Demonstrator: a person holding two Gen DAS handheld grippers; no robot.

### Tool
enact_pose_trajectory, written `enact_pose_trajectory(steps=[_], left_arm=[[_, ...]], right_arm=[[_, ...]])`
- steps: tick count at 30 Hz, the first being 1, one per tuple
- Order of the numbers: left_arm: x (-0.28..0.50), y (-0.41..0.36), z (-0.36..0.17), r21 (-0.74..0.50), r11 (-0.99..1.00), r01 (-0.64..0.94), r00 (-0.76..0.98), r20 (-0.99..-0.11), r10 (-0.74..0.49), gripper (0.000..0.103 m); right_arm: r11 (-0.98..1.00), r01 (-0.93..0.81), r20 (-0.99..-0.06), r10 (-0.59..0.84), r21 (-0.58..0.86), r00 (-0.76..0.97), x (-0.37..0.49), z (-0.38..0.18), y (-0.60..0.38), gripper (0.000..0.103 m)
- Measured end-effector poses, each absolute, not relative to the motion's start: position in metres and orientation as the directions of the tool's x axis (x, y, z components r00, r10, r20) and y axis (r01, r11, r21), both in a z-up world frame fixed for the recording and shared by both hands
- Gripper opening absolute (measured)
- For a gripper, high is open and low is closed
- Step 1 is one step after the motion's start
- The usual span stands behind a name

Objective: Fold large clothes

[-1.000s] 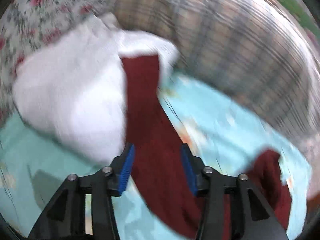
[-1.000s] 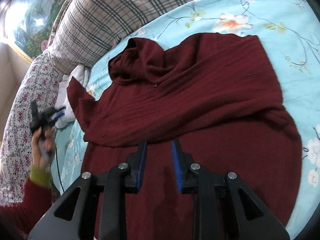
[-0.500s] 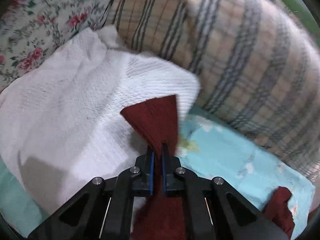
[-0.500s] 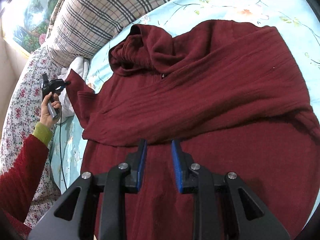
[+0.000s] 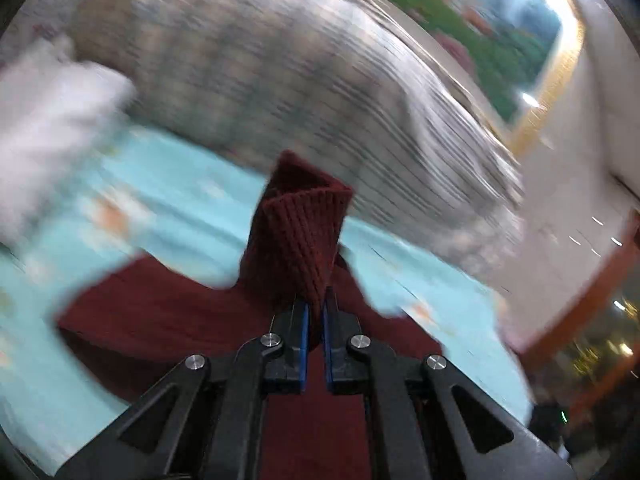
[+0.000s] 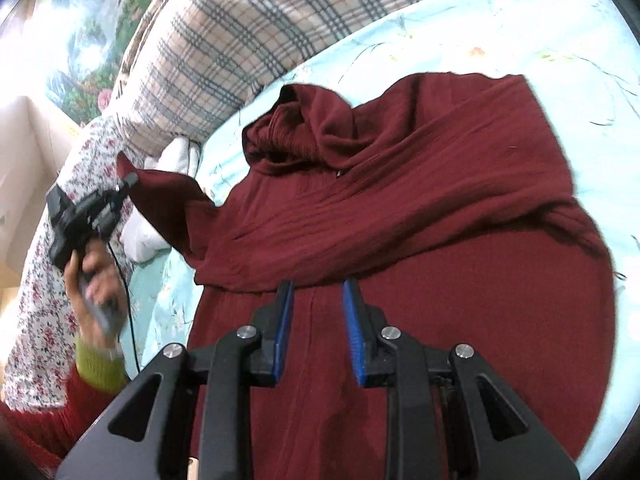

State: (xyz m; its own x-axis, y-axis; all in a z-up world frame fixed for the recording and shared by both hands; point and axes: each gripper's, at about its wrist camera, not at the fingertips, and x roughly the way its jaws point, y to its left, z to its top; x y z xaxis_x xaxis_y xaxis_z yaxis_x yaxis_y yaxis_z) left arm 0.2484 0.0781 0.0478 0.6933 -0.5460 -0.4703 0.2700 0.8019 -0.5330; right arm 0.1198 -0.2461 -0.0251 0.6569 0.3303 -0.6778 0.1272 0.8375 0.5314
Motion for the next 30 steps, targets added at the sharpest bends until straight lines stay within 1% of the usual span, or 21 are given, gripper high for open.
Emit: enact_pose_trajectory(steps=[3, 5, 6, 10, 12, 15, 16, 17, 18, 19, 20, 21, 22, 23, 26, 27, 28, 29, 30], left_arm=[[0.233, 0.006, 0.026, -0.525, 0.775, 0.352, 0.606, -0.503, -0.616, 0.004], [0.231, -0.032, 0.011, -0.526, 0.762, 0.376, 0.562, -0.524, -0.639, 0.004], [0.232, -0.056, 0.0, -0.513, 0.764, 0.391, 0.54, -0.545, -0.642, 0.004], [0.243, -0.109, -0.038, -0.501, 0.775, 0.386, 0.488, -0.602, -0.632, 0.004], [0.249, -0.13, -0.062, -0.476, 0.79, 0.387, 0.466, -0.638, -0.613, 0.004], [0.254, -0.139, -0.09, -0.465, 0.804, 0.371, 0.408, -0.696, -0.591, 0.005], [0.252, -0.137, -0.096, -0.472, 0.801, 0.367, 0.391, -0.703, -0.594, 0.006], [0.249, -0.133, -0.098, -0.474, 0.802, 0.364, 0.382, -0.709, -0.593, 0.01], [0.242, -0.125, -0.097, -0.472, 0.804, 0.362, 0.382, -0.712, -0.589, 0.011], [0.234, -0.117, -0.094, -0.472, 0.803, 0.364, 0.389, -0.706, -0.592, 0.015], [0.23, -0.11, -0.089, -0.471, 0.803, 0.366, 0.396, -0.702, -0.592, 0.022], [0.219, -0.097, -0.083, -0.463, 0.806, 0.369, 0.411, -0.697, -0.588, 0.027], [0.209, -0.083, -0.075, -0.451, 0.814, 0.366, 0.429, -0.694, -0.578, 0.034], [0.2, -0.066, -0.069, -0.428, 0.831, 0.354, 0.464, -0.692, -0.554, 0.035], [0.179, -0.007, -0.053, -0.325, 0.911, 0.253, 0.59, -0.695, -0.411, 0.035], [0.173, 0.023, -0.051, -0.283, 0.943, 0.172, 0.639, -0.697, -0.326, 0.035], [0.172, 0.038, -0.051, -0.27, 0.954, 0.127, 0.656, -0.699, -0.285, 0.035], [0.171, 0.066, -0.054, -0.262, 0.964, 0.042, 0.668, -0.71, -0.222, 0.035], [0.171, 0.081, -0.058, -0.268, 0.963, 0.009, 0.665, -0.718, -0.206, 0.035]], right_arm=[[0.826, 0.153, -0.657, 0.304, 0.543, 0.69, 0.104, -0.019, -0.263, 0.026], [0.817, 0.172, -0.646, 0.287, 0.551, 0.707, 0.095, -0.015, -0.273, 0.026], [0.813, 0.181, -0.642, 0.278, 0.553, 0.714, 0.091, -0.014, -0.279, 0.026], [0.796, 0.221, -0.63, 0.241, 0.563, 0.739, 0.079, -0.012, -0.297, 0.026], [0.781, 0.246, -0.626, 0.225, 0.574, 0.746, 0.077, -0.015, -0.307, 0.026], [0.762, 0.27, -0.623, 0.215, 0.589, 0.752, 0.078, -0.02, -0.316, 0.026], [0.755, 0.275, -0.623, 0.218, 0.596, 0.751, 0.081, -0.023, -0.319, 0.026], [0.747, 0.278, -0.624, 0.227, 0.604, 0.748, 0.086, -0.027, -0.32, 0.027], [0.743, 0.281, -0.627, 0.231, 0.607, 0.744, 0.088, -0.029, -0.321, 0.031], [0.743, 0.289, -0.636, 0.23, 0.604, 0.737, 0.095, -0.032, -0.32, 0.04], [0.746, 0.289, -0.64, 0.23, 0.6, 0.733, 0.1, -0.033, -0.318, 0.046], [0.751, 0.287, -0.642, 0.229, 0.595, 0.732, 0.108, -0.035, -0.315, 0.054], [0.754, 0.28, -0.64, 0.232, 0.594, 0.733, 0.112, -0.035, -0.313, 0.054], [0.761, 0.269, -0.639, 0.237, 0.59, 0.732, 0.122, -0.036, -0.308, 0.054], [0.794, 0.273, -0.668, 0.213, 0.544, 0.713, 0.147, -0.038, -0.298, 0.054], [0.803, 0.274, -0.677, 0.205, 0.53, 0.707, 0.152, -0.039, -0.295, 0.054], [0.813, 0.275, -0.689, 0.199, 0.513, 0.697, 0.162, -0.042, -0.293, 0.054], [0.817, 0.285, -0.703, 0.192, 0.502, 0.685, 0.169, -0.044, -0.292, 0.054], [0.819, 0.299, -0.721, 0.187, 0.49, 0.668, 0.177, -0.049, -0.291, 0.054]])
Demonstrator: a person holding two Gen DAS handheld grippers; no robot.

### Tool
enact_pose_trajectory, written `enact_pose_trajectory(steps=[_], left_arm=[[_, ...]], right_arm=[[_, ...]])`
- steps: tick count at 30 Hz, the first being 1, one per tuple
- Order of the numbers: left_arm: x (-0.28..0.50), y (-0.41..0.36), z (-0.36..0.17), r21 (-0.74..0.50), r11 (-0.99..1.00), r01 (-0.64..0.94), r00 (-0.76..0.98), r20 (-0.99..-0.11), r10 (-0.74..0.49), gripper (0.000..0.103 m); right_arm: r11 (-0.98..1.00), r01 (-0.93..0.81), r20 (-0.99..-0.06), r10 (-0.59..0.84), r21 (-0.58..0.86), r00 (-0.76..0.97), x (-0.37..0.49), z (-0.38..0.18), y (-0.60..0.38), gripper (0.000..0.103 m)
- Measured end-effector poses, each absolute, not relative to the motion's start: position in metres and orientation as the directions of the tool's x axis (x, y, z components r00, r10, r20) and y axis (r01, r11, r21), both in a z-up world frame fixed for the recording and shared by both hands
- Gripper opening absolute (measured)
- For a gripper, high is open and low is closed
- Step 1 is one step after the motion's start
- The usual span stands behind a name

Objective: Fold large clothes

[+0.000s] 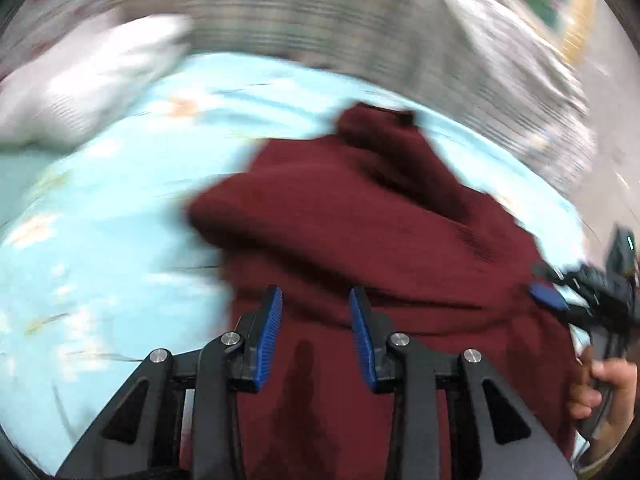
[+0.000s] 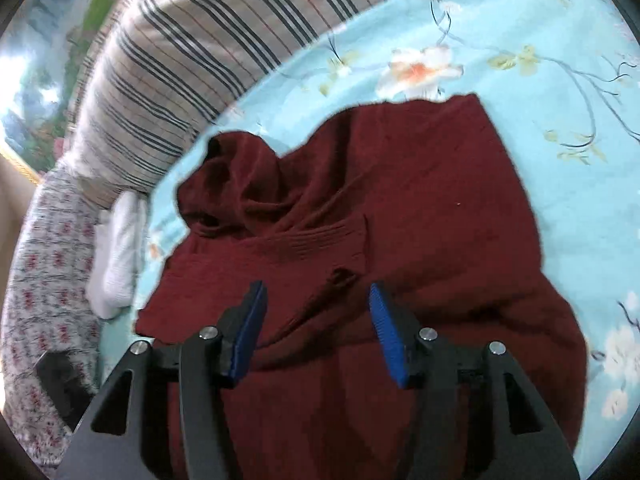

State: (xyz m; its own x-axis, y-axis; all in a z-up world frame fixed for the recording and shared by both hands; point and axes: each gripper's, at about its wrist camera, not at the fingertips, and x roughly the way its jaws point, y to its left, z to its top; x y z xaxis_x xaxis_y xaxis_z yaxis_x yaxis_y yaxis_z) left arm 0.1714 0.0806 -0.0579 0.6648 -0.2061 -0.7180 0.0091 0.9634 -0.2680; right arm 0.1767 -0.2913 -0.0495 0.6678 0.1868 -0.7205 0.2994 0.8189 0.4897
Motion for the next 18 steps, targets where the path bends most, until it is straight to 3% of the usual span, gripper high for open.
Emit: enact_pose_trajectory(steps=[3, 5, 6, 9, 16, 18], left_arm=[[0.183, 0.118, -0.079, -0.304, 0.949, -0.084, 0.615, -0.765, -0.19, 0.033], [0.188, 0.119, -0.087, -0.297, 0.95, -0.091, 0.607, -0.773, -0.183, 0.033], [0.188, 0.12, -0.09, -0.293, 0.951, -0.094, 0.604, -0.776, -0.18, 0.033], [0.193, 0.11, -0.091, -0.3, 0.95, -0.086, 0.605, -0.773, -0.19, 0.033], [0.201, 0.1, -0.087, -0.283, 0.956, -0.071, 0.611, -0.77, -0.183, 0.033], [0.205, 0.104, -0.087, -0.286, 0.954, -0.084, 0.612, -0.77, -0.177, 0.033]], right_arm=[[0.826, 0.336, -0.768, 0.169, 0.452, 0.617, 0.196, -0.065, -0.288, 0.054], [0.837, 0.323, -0.771, 0.17, 0.442, 0.614, 0.205, -0.068, -0.283, 0.037], [0.845, 0.325, -0.78, 0.159, 0.425, 0.605, 0.209, -0.068, -0.28, 0.016], [0.843, 0.309, -0.768, 0.175, 0.441, 0.617, 0.213, -0.059, -0.282, 0.009], [0.857, 0.326, -0.817, 0.169, 0.398, 0.552, 0.188, -0.047, -0.284, 0.014], [0.864, 0.299, -0.779, 0.154, 0.404, 0.608, 0.169, -0.033, -0.283, 0.014]])
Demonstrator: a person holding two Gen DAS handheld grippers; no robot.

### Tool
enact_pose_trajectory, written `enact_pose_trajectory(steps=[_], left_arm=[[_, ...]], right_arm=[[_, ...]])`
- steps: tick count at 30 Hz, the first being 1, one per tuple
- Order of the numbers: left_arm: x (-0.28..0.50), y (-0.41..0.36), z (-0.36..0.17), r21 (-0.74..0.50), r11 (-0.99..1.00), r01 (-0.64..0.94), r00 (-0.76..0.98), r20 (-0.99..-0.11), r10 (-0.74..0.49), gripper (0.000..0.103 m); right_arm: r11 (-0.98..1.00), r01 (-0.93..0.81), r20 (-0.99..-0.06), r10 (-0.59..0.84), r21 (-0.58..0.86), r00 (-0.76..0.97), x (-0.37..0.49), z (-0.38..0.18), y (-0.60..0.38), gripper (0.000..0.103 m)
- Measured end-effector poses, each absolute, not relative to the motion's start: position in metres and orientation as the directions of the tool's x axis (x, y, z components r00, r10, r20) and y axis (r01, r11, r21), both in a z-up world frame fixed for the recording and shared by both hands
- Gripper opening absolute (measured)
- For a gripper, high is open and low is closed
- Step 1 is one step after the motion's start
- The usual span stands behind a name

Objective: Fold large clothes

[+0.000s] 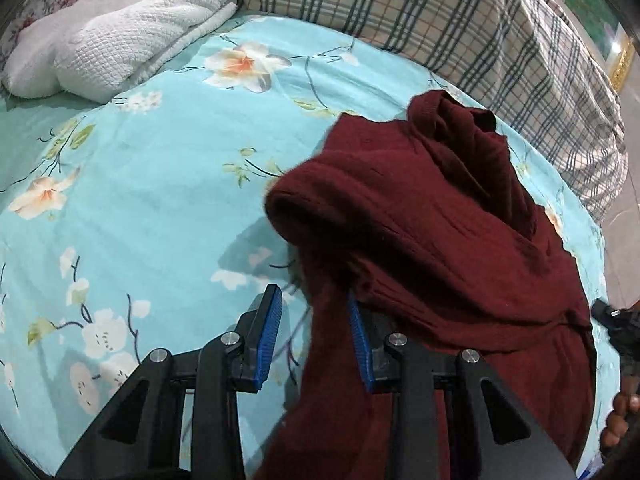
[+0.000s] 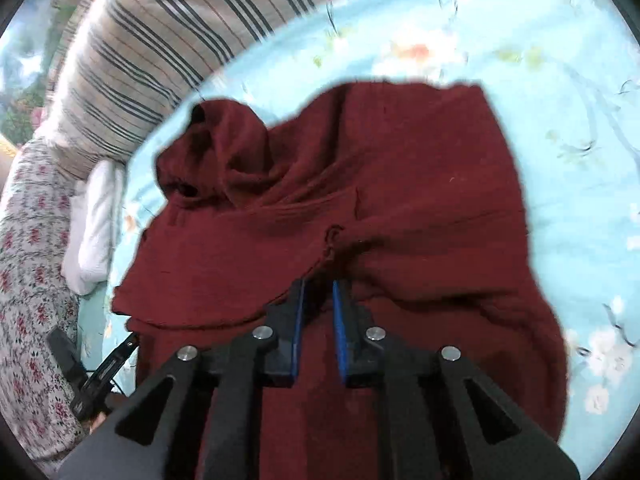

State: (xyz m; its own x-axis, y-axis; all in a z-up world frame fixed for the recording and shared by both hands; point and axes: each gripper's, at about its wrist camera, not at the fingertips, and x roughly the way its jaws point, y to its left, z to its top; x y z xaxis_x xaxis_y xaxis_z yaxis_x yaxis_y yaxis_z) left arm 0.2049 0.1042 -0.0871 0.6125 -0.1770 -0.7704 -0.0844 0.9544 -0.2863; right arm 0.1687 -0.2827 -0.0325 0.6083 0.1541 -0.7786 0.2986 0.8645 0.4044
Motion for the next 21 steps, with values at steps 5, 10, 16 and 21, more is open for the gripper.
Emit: enact_pose_trajectory(steps=[5, 10, 16, 21], left_arm=[[0.211, 0.112, -0.082, -0.302, 0.948, -0.106, 0.626, -0.761, -0.172, 0.033], [0.219, 0.103, -0.084, -0.281, 0.957, -0.072, 0.608, -0.773, -0.182, 0.033], [0.223, 0.099, -0.086, -0.271, 0.96, -0.066, 0.604, -0.777, -0.178, 0.033], [0.225, 0.096, -0.09, -0.246, 0.967, -0.064, 0.597, -0.786, -0.16, 0.033]], right_arm=[[0.885, 0.248, -0.741, 0.146, 0.394, 0.656, 0.188, -0.009, -0.287, 0.046], [0.9, 0.296, -0.858, 0.143, 0.32, 0.494, 0.235, -0.054, -0.29, 0.035], [0.893, 0.227, -0.764, 0.175, 0.388, 0.621, 0.221, -0.024, -0.29, 0.004], [0.887, 0.252, -0.627, 0.053, 0.387, 0.777, 0.175, 0.036, -0.315, 0.004]])
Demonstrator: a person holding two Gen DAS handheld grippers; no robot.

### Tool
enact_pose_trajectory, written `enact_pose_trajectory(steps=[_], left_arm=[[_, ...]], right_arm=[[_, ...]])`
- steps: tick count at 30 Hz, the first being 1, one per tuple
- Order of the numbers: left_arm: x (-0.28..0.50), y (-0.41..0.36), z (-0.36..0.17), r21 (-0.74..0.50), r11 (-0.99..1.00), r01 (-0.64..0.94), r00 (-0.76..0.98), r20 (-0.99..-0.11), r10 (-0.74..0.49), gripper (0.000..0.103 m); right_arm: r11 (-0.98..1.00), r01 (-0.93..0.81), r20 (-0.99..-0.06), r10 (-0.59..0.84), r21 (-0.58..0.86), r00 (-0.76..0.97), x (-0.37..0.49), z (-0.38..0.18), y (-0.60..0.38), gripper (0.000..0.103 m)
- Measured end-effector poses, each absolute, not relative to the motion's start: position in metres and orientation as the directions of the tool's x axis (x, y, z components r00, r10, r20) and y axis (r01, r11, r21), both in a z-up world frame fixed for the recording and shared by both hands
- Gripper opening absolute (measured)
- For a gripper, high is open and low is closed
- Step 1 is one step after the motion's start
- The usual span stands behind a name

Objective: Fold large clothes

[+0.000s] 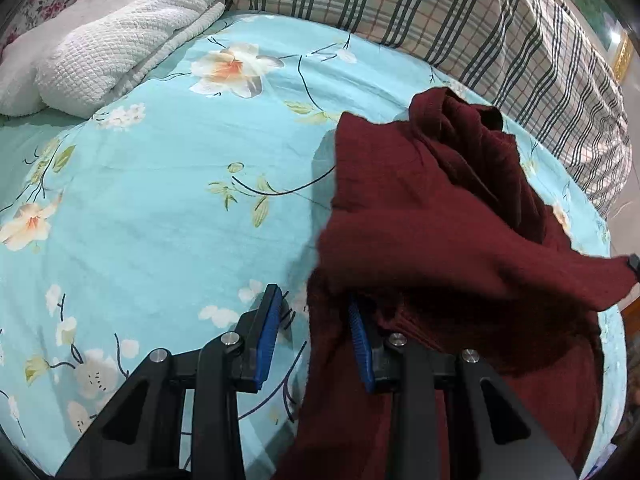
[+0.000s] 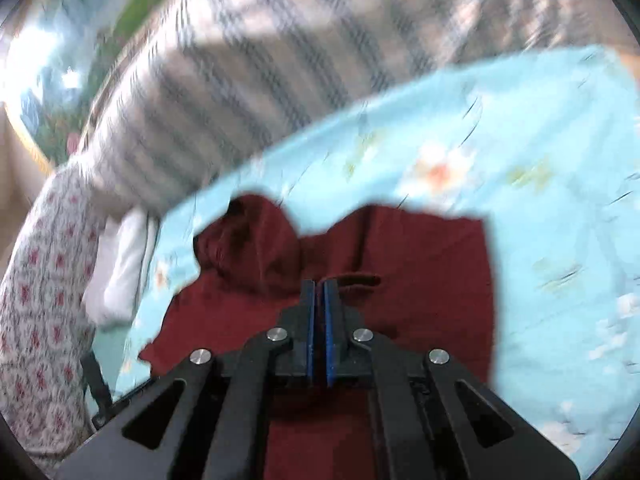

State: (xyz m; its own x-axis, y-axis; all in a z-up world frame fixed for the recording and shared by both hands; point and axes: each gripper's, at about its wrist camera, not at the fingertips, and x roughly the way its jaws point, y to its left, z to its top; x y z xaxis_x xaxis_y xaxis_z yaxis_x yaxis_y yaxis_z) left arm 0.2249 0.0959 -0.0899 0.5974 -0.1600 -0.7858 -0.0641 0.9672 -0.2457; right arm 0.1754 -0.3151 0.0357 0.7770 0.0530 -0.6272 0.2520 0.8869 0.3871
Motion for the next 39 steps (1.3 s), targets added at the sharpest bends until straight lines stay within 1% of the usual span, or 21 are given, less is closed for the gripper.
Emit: enact_pose_trajectory(steps=[2, 4, 6, 9, 12, 14, 16, 17, 18, 21, 23, 26, 27, 28, 29, 30, 32, 34, 35, 37, 39], left_arm=[[0.225, 0.094, -0.091, -0.232, 0.97, -0.069, 0.599, -0.788, -0.146, 0.034], [0.225, 0.095, -0.091, -0.228, 0.97, -0.083, 0.601, -0.788, -0.134, 0.034], [0.223, 0.102, -0.089, -0.238, 0.964, -0.117, 0.61, -0.783, -0.12, 0.033], [0.218, 0.121, -0.086, -0.286, 0.943, -0.169, 0.635, -0.763, -0.118, 0.033], [0.217, 0.125, -0.089, -0.293, 0.944, -0.15, 0.612, -0.778, -0.144, 0.033], [0.21, 0.127, -0.083, -0.305, 0.944, -0.125, 0.606, -0.777, -0.17, 0.03], [0.206, 0.135, -0.07, -0.363, 0.928, -0.087, 0.609, -0.756, -0.238, 0.03], [0.207, 0.139, -0.062, -0.395, 0.916, -0.069, 0.616, -0.739, -0.272, 0.031], [0.211, 0.142, -0.053, -0.412, 0.91, -0.05, 0.621, -0.726, -0.295, 0.033], [0.243, 0.137, -0.042, -0.423, 0.906, 0.008, 0.587, -0.732, -0.346, 0.044], [0.268, 0.126, -0.047, -0.425, 0.904, 0.049, 0.535, -0.753, -0.383, 0.045], [0.303, 0.109, -0.069, -0.413, 0.908, 0.068, 0.427, -0.811, -0.401, 0.045], [0.311, 0.105, -0.077, -0.414, 0.908, 0.071, 0.408, -0.818, -0.405, 0.044], [0.315, 0.102, -0.082, -0.404, 0.912, 0.069, 0.409, -0.822, -0.395, 0.038], [0.319, 0.1, -0.086, -0.395, 0.916, 0.072, 0.423, -0.82, -0.387, 0.013], [0.323, 0.099, -0.084, -0.376, 0.924, 0.073, 0.462, -0.808, -0.365, 0.01], [0.325, 0.098, -0.074, -0.329, 0.943, 0.049, 0.549, -0.78, -0.3, 0.006], [0.325, 0.089, -0.058, -0.228, 0.972, 0.05, 0.667, -0.717, -0.203, 0.005], [0.326, 0.083, -0.058, -0.178, 0.983, 0.04, 0.689, -0.708, -0.156, 0.005], [0.336, 0.075, -0.075, -0.122, 0.992, 0.02, 0.646, -0.756, -0.106, 0.004], [0.329, 0.075, -0.078, -0.091, 0.996, 0.02, 0.653, -0.753, -0.082, 0.005]], right_arm=[[0.878, 0.311, -0.659, 0.006, 0.364, 0.752, 0.172, 0.029, -0.333, 0.004], [0.853, 0.35, -0.704, 0.029, 0.387, 0.709, 0.175, 0.009, -0.348, 0.004], [0.854, 0.377, -0.739, 0.011, 0.357, 0.674, 0.177, -0.008, -0.352, 0.004], [0.851, 0.368, -0.721, 0.018, 0.375, 0.693, 0.171, -0.008, -0.353, 0.004], [0.859, 0.33, -0.664, 0.016, 0.392, 0.747, 0.163, 0.001, -0.347, 0.004], [0.861, 0.362, -0.696, -0.014, 0.356, 0.718, 0.164, -0.004, -0.347, 0.006], [0.855, 0.403, -0.766, -0.011, 0.327, 0.643, 0.166, -0.021, -0.352, 0.009], [0.854, 0.442, -0.805, -0.048, 0.274, 0.592, 0.166, -0.029, -0.353, 0.009], [0.847, 0.478, -0.812, -0.103, 0.231, 0.574, 0.16, -0.03, -0.354, 0.009], [0.839, 0.482, -0.745, -0.148, 0.253, 0.65, 0.142, -0.012, -0.347, 0.009], [0.879, 0.394, -0.713, -0.092, 0.271, 0.696, 0.148, -0.001, -0.328, 0.011], [0.911, 0.25, -0.729, 0.077, 0.329, 0.68, 0.174, -0.01, -0.303, 0.027], [0.912, 0.236, -0.744, 0.104, 0.336, 0.66, 0.184, -0.018, -0.299, 0.031], [0.916, 0.238, -0.759, 0.099, 0.321, 0.643, 0.189, -0.024, -0.296, 0.031], [0.922, 0.243, -0.782, 0.093, 0.301, 0.616, 0.196, -0.033, -0.294, 0.031], [0.92, 0.244, -0.795, 0.108, 0.307, 0.596, 0.201, -0.042, -0.295, 0.031], [0.912, 0.25, -0.803, 0.127, 0.325, 0.582, 0.202, -0.054, -0.299, 0.031], [0.908, 0.25, -0.792, 0.128, 0.336, 0.597, 0.198, -0.055, -0.302, 0.031], [0.907, 0.254, -0.778, 0.114, 0.336, 0.618, 0.197, -0.052, -0.305, 0.031], [0.905, 0.28, -0.771, 0.077, 0.321, 0.633, 0.197, -0.049, -0.306, 0.031], [0.894, 0.304, -0.784, 0.078, 0.329, 0.616, 0.199, -0.056, -0.312, 0.031]])
